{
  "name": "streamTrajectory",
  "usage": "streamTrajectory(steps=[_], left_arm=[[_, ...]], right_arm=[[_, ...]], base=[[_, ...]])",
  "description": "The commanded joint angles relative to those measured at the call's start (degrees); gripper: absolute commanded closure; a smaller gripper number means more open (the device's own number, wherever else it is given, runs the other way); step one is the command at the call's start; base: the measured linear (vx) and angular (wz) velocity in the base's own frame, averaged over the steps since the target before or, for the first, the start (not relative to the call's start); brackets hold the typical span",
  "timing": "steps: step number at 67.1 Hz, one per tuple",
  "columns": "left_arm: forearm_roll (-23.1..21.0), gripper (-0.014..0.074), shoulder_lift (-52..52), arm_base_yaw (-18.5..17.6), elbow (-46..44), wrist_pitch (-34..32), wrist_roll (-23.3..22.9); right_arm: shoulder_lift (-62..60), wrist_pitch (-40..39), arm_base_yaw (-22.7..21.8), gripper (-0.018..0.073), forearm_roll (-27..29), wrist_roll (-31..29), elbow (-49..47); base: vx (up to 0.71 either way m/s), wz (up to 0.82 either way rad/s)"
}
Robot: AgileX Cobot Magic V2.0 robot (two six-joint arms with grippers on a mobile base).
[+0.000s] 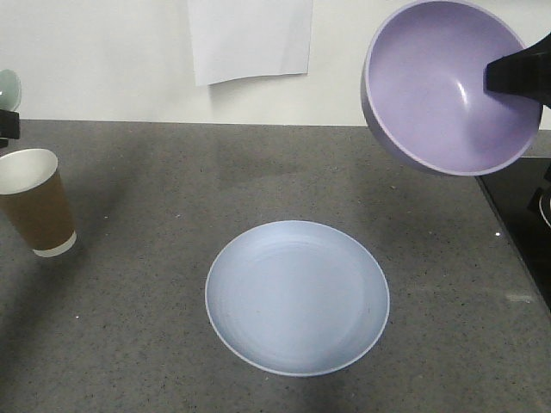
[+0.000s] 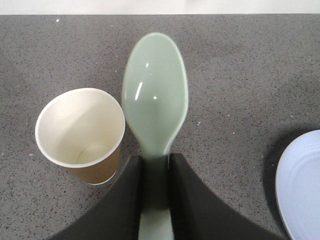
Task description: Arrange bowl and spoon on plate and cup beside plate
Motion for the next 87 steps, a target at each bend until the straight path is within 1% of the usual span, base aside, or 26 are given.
streamTrajectory(steps=[1,7,15,23,27,30,38,44,53,57,61,65,87], left_arm=[[-0.79,0.0603,-1.02,-0.21,-1.32,-3.49,-0.52],[-0.79,0.0603,-1.02,-0.21,-1.32,-3.49,-0.52],[-0.79,0.0603,-1.02,-0.21,-1.32,-3.49,-0.52],[-0.79,0.0603,-1.02,-0.21,-1.32,-3.43,-0.52],[-0.79,0.0603,-1.02,-0.21,-1.32,-3.43,-0.52],[-0.79,0.0603,-1.02,-0.21,-1.32,-3.43,-0.52],[-0.79,0.0603,-1.02,-0.21,-1.32,-3.43,-0.52],[-0.79,0.0603,-1.02,-0.21,-1.32,-3.43,-0.52],[-0.79,0.0603,-1.02,-0.21,-1.32,-3.43,-0.52],[-0.79,0.0603,-1.02,-0.21,-1.32,-3.43,-0.52],[-0.79,0.0603,-1.02,-0.21,-1.32,-3.43,-0.52],[-0.79,0.0603,-1.02,-0.21,-1.32,-3.43,-0.52],[-0.79,0.0603,-1.02,-0.21,-1.32,-3.43,-0.52]], right_arm=[[-1.00,-3.40,-0.35,0.0564,1.96,-0.83,-1.79],[-0.22,-2.95,-0.35,0.0564,3.92,-2.60,-1.79],[2.77,-1.44,-0.17,0.0564,10.18,-8.80,-1.79],[8.01,3.03,-0.09,0.0564,17.63,-14.38,-1.79],[10.91,4.86,0.54,0.0564,19.75,-16.80,-1.79],[13.06,6.15,1.43,0.0564,20.36,-18.12,-1.79],[18.89,6.95,5.24,0.0564,19.70,-19.88,-1.79],[22.17,6.56,8.42,0.0564,17.83,-20.21,-1.79],[26.67,5.84,12.10,0.0564,12.00,-18.37,-1.79],[28.19,5.38,12.98,0.0563,9.39,-17.52,-1.79],[29.54,5.28,13.50,0.0564,7.45,-16.50,-1.79],[30.82,5.28,13.64,0.0564,6.63,-16.32,-1.79],[33.42,4.85,13.64,0.0558,6.00,-16.32,-1.79]], base=[[0.00,0.00],[0.00,0.00],[0.00,0.00],[0.00,0.00],[0.00,0.00],[0.00,0.00],[0.00,0.00],[0.00,0.00],[0.00,0.00],[0.00,0.00],[0.00,0.00],[0.00,0.00],[0.00,0.00]])
